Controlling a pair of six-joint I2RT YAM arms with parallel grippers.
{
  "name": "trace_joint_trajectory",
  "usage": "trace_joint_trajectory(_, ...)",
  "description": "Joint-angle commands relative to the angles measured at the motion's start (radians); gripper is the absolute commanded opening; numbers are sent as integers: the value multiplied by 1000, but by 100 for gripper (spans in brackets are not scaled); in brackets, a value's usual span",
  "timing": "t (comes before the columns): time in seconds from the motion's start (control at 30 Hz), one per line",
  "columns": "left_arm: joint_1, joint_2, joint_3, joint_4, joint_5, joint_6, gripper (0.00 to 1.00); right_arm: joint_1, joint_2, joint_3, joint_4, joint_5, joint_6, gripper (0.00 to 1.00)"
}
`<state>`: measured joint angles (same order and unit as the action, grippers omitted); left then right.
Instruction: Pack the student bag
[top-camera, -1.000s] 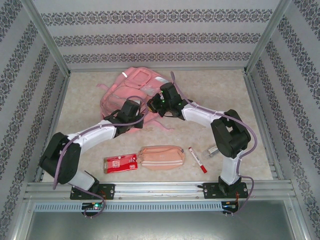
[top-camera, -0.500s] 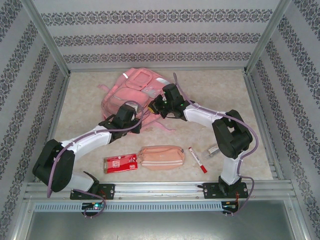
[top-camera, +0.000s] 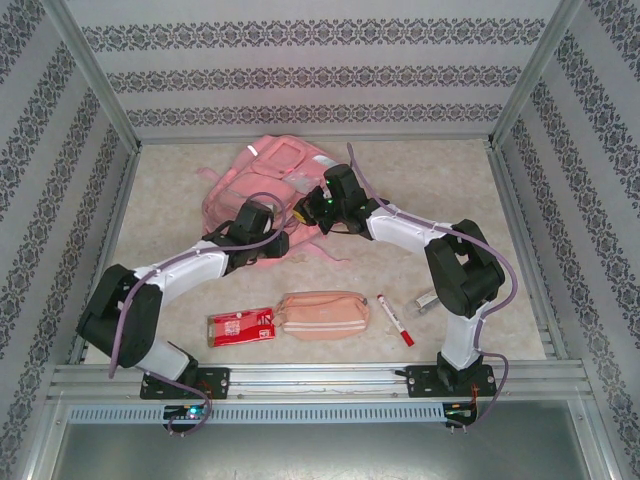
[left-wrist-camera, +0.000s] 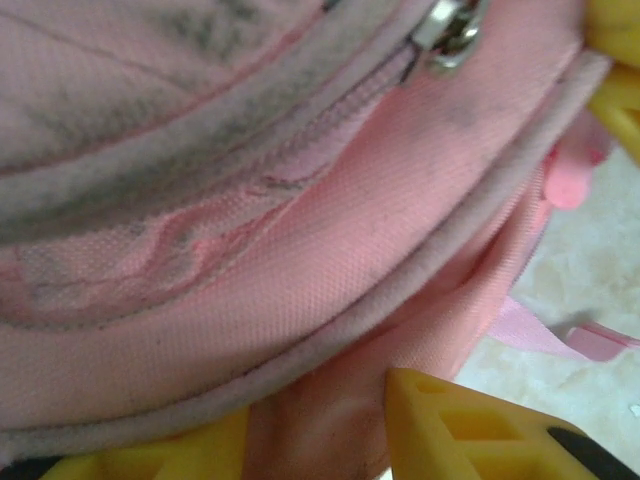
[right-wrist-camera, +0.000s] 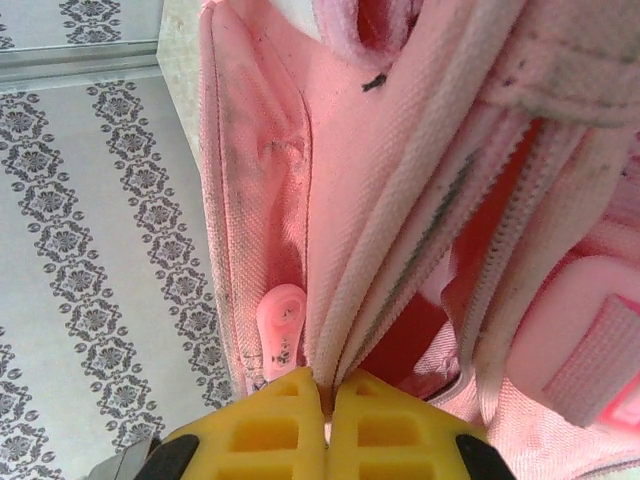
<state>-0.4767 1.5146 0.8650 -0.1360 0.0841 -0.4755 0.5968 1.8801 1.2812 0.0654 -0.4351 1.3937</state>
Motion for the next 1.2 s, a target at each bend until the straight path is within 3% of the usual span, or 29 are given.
trace_joint_trajectory(0.0,16,44,65,-39,-73,-2,39,24,-29,52,74,-67,21,0)
trace_joint_trajectory(0.1,16,65,76,-1,-40,10,38,28,-30,56,74,-73,24,0)
trace_joint_trajectory(0.37,29,80,111,77,24,47,17,41,-52,41,67,-72,18,0)
trace_joint_trajectory(0.5,41,84,124,74,83,63,0,36,-58,19,52,-67,-2,0)
trace_joint_trajectory(0.83,124,-66,-92,219,238,101,0,-33,-85,-15,-32,-43,-108,0)
trace_joint_trajectory(1.17,159,-156,-169,233,328,237,0,-65,-73,7,-51,-63,-133,0)
